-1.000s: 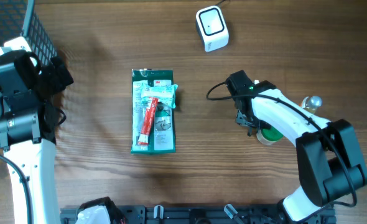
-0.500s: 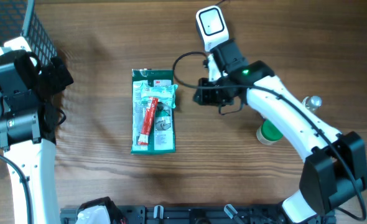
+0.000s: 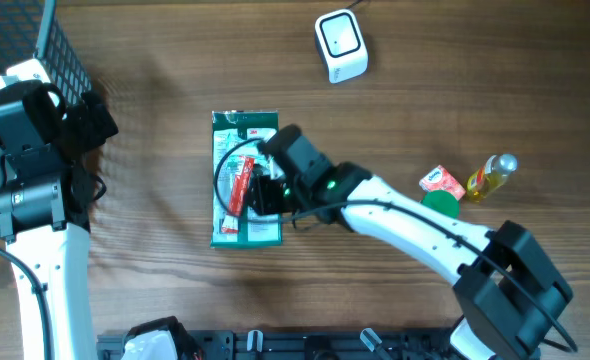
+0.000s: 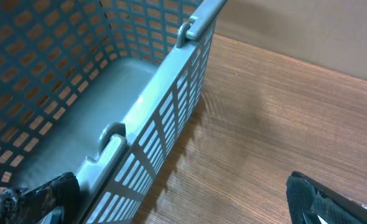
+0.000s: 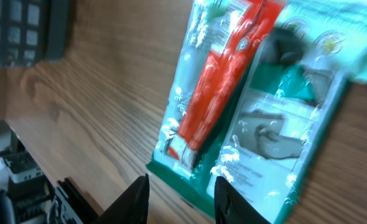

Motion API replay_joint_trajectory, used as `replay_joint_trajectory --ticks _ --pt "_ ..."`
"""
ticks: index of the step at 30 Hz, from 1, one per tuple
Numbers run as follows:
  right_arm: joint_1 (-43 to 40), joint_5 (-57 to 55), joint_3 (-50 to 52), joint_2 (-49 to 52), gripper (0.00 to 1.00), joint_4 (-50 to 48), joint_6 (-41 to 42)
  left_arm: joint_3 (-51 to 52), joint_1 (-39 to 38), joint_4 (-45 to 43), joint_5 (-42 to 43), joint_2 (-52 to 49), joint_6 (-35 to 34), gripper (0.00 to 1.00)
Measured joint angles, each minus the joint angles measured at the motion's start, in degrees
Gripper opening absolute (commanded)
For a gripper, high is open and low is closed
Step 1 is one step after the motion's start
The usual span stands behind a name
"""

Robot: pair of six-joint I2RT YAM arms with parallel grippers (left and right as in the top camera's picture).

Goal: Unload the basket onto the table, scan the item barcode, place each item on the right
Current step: 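Reach the right gripper to the red tube on the glove pack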

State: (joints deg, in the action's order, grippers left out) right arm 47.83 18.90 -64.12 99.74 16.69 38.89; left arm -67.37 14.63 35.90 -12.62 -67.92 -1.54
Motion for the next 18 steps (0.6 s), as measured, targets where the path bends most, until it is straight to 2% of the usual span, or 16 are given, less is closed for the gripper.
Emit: replay_joint_trajectory --ticks 3,5,13,18 --pt "2.7 -2.1 1.4 0.0 0.36 -3.0 0.8 0.0 0.0 0.0 0.0 0.0 0.0 1.00" --pt "4.2 -4.0 2.0 0.0 0.41 -3.5 1.1 0.0 0.0 0.0 0.0 0.0 0.0 1.00" --pt "4.4 -6.5 6.6 0.6 0.43 -9.8 2.6 0.0 0.0 0.0 0.0 0.0 0.0 1.00" --pt "4.4 -8.7 6.7 1.0 0.44 -10.2 3.1 0.0 0.0 0.0 0.0 0.0 0.0 1.00"
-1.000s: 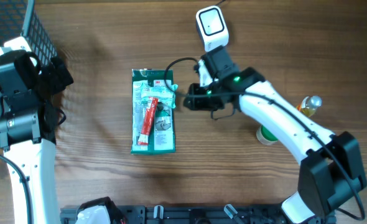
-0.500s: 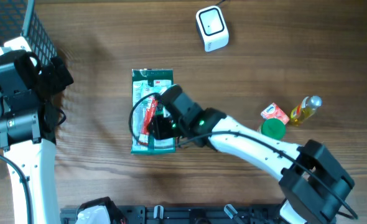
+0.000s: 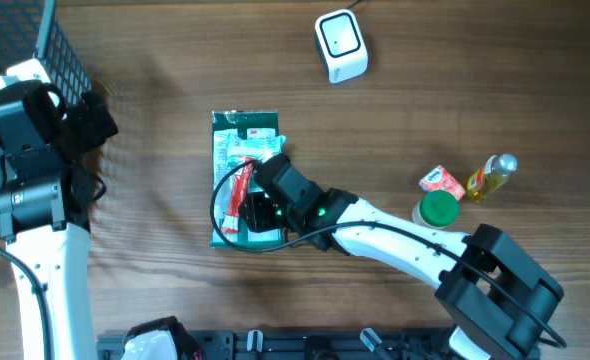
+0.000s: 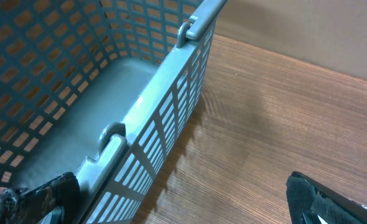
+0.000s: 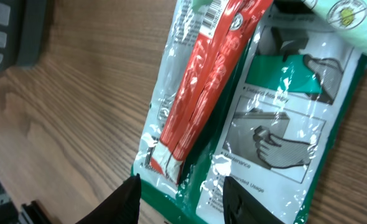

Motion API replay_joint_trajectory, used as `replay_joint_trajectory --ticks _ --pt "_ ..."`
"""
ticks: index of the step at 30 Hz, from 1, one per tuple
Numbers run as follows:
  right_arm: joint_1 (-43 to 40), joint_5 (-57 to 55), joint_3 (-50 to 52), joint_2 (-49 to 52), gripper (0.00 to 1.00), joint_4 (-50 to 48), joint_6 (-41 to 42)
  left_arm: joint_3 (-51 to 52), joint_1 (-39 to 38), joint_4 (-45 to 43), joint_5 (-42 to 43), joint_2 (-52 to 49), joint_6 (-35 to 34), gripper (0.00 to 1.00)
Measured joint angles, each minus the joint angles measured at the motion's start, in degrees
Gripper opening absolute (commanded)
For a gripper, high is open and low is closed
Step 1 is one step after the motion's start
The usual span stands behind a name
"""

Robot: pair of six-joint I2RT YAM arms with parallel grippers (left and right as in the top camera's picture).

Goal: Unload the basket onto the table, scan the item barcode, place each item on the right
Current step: 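Reach the right gripper to the red tube on the glove pack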

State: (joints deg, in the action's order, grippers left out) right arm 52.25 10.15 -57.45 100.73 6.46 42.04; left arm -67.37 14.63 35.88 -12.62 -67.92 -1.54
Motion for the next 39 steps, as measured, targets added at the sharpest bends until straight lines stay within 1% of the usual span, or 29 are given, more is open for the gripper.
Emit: replay_joint_trajectory --ticks 5,9,18,23,27,39 --pt "0.0 -1.8 0.0 0.9 0.47 -0.9 0.2 0.0 0.0 0.0 0.0 0.0 0.0 1.00" --pt "0.0 -2.3 0.0 2.7 0.51 -1.4 0.2 0.0 0.0 0.0 0.0 0.0 0.0 1.00" --pt "0.0 -2.5 0.0 4.1 0.50 -2.6 0.4 0.0 0.0 0.0 0.0 0.0 0.0 1.00" --pt "0.5 -2.6 0.0 4.5 0.49 -3.6 2.8 0.0 0.0 0.0 0.0 0.0 0.0 1.00" --pt "2.6 -2.7 0.0 5.9 0.49 -5.9 3.7 0.0 0.0 0.0 0.0 0.0 0.0 1.00" --pt "3.3 -2.7 0.0 6.7 0.49 -6.1 8.5 0.0 0.0 0.0 0.0 0.0 0.0 1.00"
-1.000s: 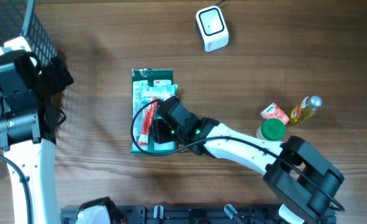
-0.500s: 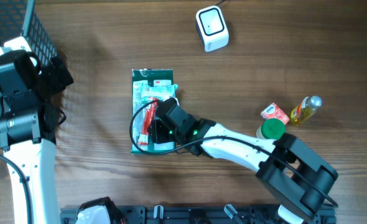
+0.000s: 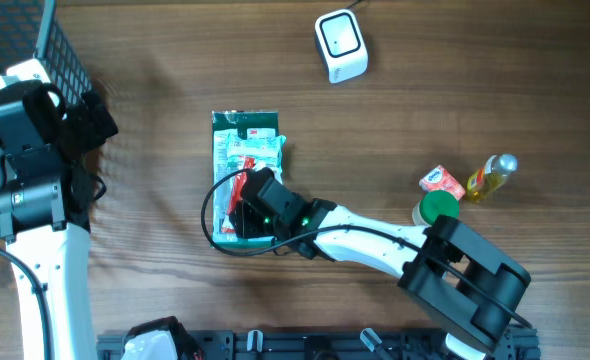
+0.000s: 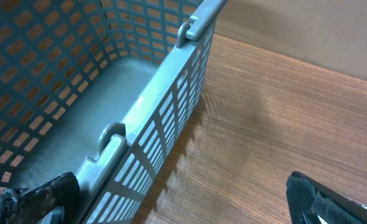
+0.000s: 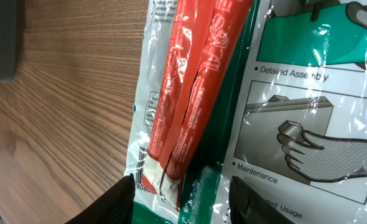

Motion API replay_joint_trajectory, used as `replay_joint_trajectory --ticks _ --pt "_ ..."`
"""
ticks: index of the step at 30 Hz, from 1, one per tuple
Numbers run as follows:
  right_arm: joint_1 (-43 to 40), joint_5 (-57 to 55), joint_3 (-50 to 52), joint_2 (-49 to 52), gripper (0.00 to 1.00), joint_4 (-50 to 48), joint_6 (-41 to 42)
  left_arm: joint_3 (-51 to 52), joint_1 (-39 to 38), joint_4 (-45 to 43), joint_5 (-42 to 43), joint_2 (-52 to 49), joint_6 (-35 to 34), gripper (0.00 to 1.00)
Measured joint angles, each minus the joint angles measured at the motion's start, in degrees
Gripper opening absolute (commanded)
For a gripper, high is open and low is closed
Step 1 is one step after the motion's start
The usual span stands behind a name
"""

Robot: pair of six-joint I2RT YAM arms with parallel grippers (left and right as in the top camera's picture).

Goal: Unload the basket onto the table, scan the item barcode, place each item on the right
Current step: 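Reach the right gripper to the red tube on the glove pack, then grasp the red tube with the right gripper and pull it free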

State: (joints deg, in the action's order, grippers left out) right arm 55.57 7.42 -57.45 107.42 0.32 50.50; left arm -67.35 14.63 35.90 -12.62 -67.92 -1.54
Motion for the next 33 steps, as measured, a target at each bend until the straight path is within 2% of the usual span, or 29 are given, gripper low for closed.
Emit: replay_joint_trajectory --ticks 23,28,33 --pt "0.1 0.0 0.0 1.1 0.50 -0.2 0.7 0.0 0.0 0.0 0.0 0.0 0.0 1.00" --pt "0.1 0.0 0.0 2.2 0.41 -1.3 2.4 0.0 0.0 0.0 0.0 0.0 0.0 1.00" --pt "0.1 1.0 0.0 2.3 0.41 -4.5 2.9 0.0 0.0 0.0 0.0 0.0 0.0 1.00"
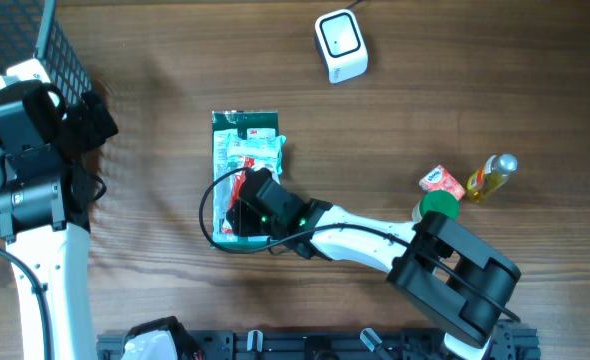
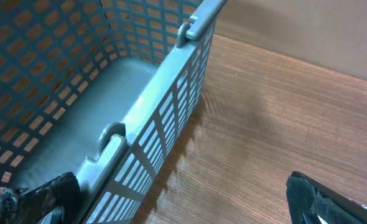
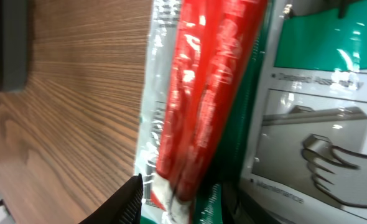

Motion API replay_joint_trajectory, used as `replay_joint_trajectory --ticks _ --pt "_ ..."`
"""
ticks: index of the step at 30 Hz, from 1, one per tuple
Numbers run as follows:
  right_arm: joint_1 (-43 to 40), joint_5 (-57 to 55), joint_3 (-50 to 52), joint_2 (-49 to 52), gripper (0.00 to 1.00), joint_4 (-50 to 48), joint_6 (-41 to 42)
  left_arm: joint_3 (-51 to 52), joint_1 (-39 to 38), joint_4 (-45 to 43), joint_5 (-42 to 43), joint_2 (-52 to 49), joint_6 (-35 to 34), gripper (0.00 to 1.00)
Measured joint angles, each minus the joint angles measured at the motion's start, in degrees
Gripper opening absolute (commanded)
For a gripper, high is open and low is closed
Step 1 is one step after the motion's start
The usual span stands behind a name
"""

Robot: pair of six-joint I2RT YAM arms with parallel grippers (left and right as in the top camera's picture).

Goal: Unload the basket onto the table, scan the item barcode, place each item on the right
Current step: 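Grasp the red tube with the right gripper and pull it free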

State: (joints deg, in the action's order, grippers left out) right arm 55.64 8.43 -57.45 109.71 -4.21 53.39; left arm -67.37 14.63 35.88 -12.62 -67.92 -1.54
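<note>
The item is a flat green and clear plastic package point(image 1: 247, 150) with a red strip, lying lengthwise on the wooden table. My right gripper point(image 1: 247, 208) is down on its near end. In the right wrist view the red strip point(image 3: 202, 106) fills the frame, and the gripper point(image 3: 178, 202) is open, with one finger point(image 3: 126, 199) outside the package's edge. The other finger is dark and blurred against the green card. The white scanner point(image 1: 340, 45) sits at the far side. My left gripper point(image 2: 180, 205) is open beside the basket, holding nothing.
A blue-grey mesh basket point(image 2: 146, 118) stands at the table's far left corner, under the left arm point(image 1: 35, 150). At the right lie a yellow bottle point(image 1: 490, 175), a red and white packet point(image 1: 441, 182) and a green lid point(image 1: 438, 207).
My right gripper has come closer to the package's near left edge, and the red strip now looms larger and blurred. The package has not shifted. The left arm is unchanged.
My right gripper first hovered open over the middle of the package. It then stood nearer the package's near end, then close over the red strip. Now it sits at that end with its fingers either side of the strip. The left arm stayed by the basket throughout.
</note>
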Motion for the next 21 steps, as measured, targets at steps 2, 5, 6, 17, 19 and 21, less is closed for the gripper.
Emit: replay_joint_trajectory --ticks 2,5,6,17,19,21 --pt "0.0 0.3 0.0 0.0 0.41 -0.2 0.2 0.0 0.0 0.0 0.0 0.0 0.0 1.00" --pt "0.0 0.4 0.0 0.0 0.41 0.3 0.4 0.0 0.0 0.0 0.0 0.0 0.0 1.00" --pt "0.0 0.5 0.0 0.0 0.41 0.5 0.4 0.0 0.0 0.0 0.0 0.0 0.0 1.00" --pt "0.6 0.7 0.0 2.4 0.19 -1.8 1.7 0.0 0.0 0.0 0.0 0.0 0.0 1.00" --pt "0.8 1.0 0.0 2.8 0.08 -2.0 2.0 0.0 0.0 0.0 0.0 0.0 0.0 1.00" --pt "0.9 1.6 0.0 3.0 0.07 -1.8 2.3 0.0 0.0 0.0 0.0 0.0 0.0 1.00"
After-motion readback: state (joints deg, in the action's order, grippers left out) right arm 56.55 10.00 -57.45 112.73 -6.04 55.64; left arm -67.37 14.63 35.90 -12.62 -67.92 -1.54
